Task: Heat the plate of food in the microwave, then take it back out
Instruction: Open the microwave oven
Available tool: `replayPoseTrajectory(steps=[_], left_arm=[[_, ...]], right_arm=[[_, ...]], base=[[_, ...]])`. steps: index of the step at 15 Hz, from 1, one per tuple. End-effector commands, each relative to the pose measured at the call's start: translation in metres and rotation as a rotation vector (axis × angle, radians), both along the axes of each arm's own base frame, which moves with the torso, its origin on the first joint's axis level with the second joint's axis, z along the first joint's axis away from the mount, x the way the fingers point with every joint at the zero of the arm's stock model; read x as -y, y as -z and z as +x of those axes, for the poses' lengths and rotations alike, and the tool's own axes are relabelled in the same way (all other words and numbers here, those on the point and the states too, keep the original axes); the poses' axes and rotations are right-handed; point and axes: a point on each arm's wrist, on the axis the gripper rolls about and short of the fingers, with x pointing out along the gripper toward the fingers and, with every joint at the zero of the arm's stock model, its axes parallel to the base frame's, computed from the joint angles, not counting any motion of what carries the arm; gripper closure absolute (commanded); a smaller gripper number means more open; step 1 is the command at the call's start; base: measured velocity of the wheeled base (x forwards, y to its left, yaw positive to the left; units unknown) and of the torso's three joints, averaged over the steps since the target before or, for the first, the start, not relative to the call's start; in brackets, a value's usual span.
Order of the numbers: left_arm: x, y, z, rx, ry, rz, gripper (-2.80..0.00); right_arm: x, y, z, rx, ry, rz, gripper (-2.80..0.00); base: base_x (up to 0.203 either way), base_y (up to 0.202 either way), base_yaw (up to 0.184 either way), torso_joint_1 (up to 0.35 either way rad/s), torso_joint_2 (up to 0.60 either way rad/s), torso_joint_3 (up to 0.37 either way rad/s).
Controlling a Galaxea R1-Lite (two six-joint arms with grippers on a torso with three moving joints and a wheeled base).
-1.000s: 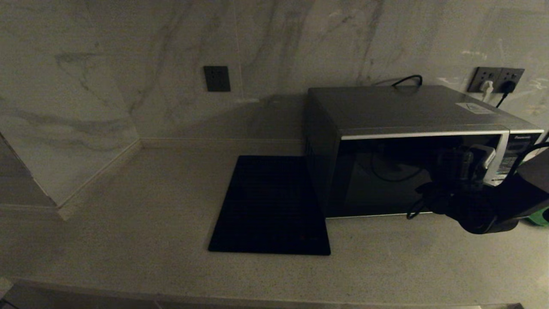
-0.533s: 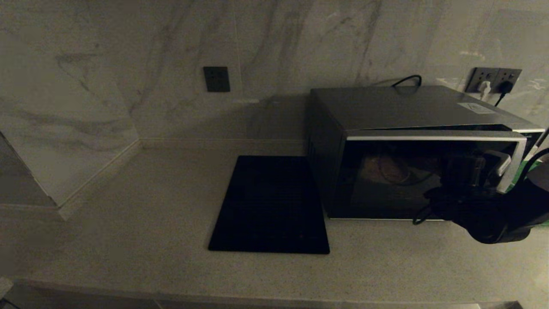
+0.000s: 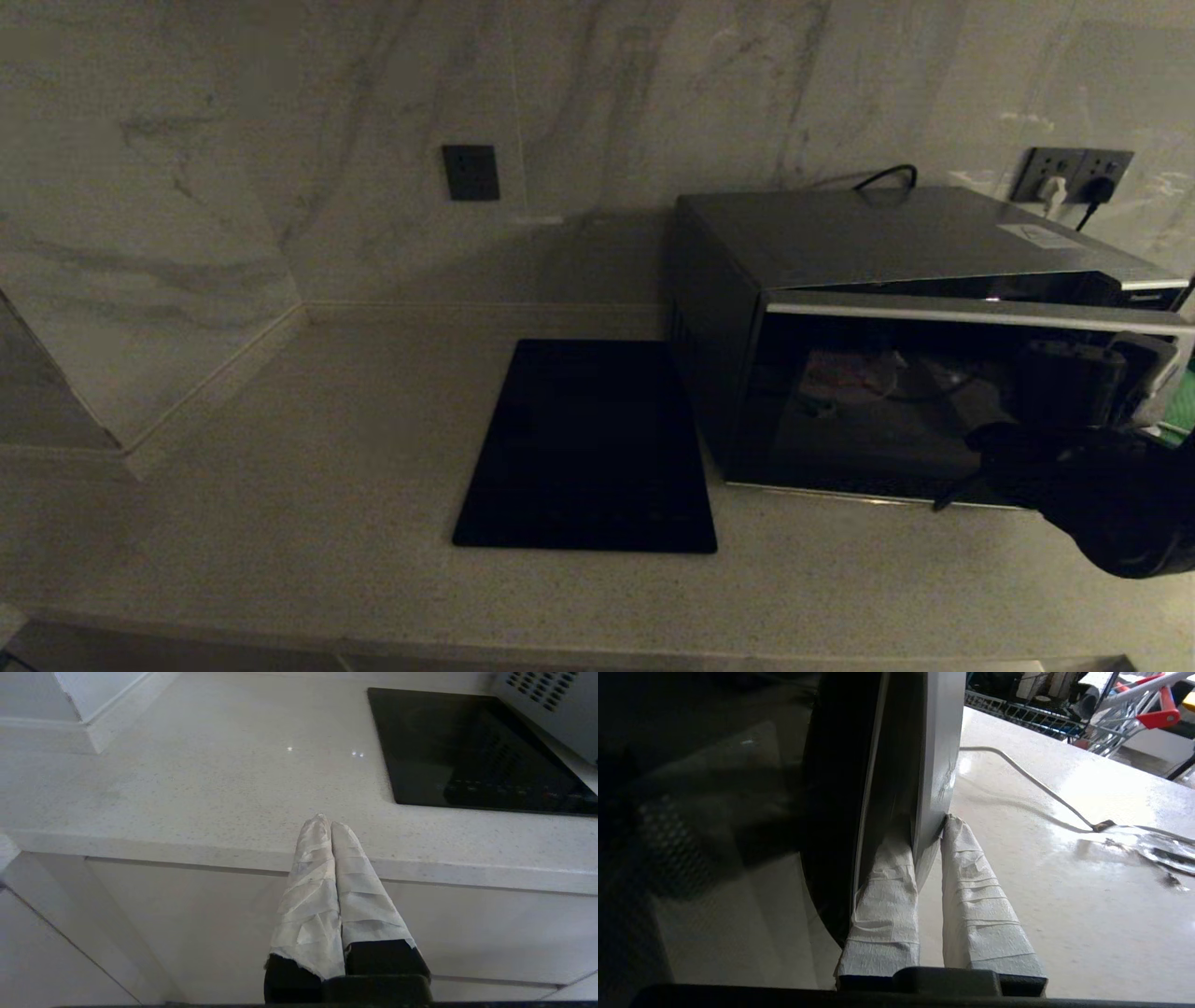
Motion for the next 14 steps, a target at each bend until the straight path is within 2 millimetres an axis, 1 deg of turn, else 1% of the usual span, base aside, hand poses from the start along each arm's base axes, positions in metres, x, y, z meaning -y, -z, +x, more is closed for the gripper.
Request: replayPoseTrajectory(steps=[1,4,6,7,9,11,14], left_arm=[[0.0,0.0,0.0,0.0,0.0,-0.001,0.0],[0.0,0.0,0.0,0.0,0.0,-0.001,0.0],[0.0,0.0,0.0,0.0,0.0,-0.001,0.0],[0.0,0.0,0.0,0.0,0.0,-0.001,0.0],[0.0,0.0,0.0,0.0,0.0,-0.001,0.0],[0.0,0.0,0.0,0.0,0.0,-0.001,0.0],[0.0,0.0,0.0,0.0,0.0,-0.001,0.0]], right_arm=[[-0.001,-0.007,-0.025,0.016,-0.023,0.004,0.0],[-0.007,-0.01,-0.055,0.038,-0.091,0.014,0.0],[-0.008,-0.013,-0.069,0.045,-0.135,0.021,0.0],[-0.012,-0.012,-0.075,0.037,-0.174,0.025,0.0],[-0.021,-0.007,-0.082,0.012,-0.268,0.037,0.0],[-0.029,-0.006,-0.082,0.008,-0.315,0.04,0.0],[-0.05,-0.009,-0.087,0.011,-0.396,0.036,0.0]], base=[[0.0,0.0,0.0,0.0,0.0,0.0],[0.0,0.0,0.0,0.0,0.0,0.0],[0.0,0.0,0.0,0.0,0.0,0.0],[0.0,0.0,0.0,0.0,0.0,0.0],[0.0,0.0,0.0,0.0,0.0,0.0],[0.0,0.0,0.0,0.0,0.0,0.0],[0.0,0.0,0.0,0.0,0.0,0.0]])
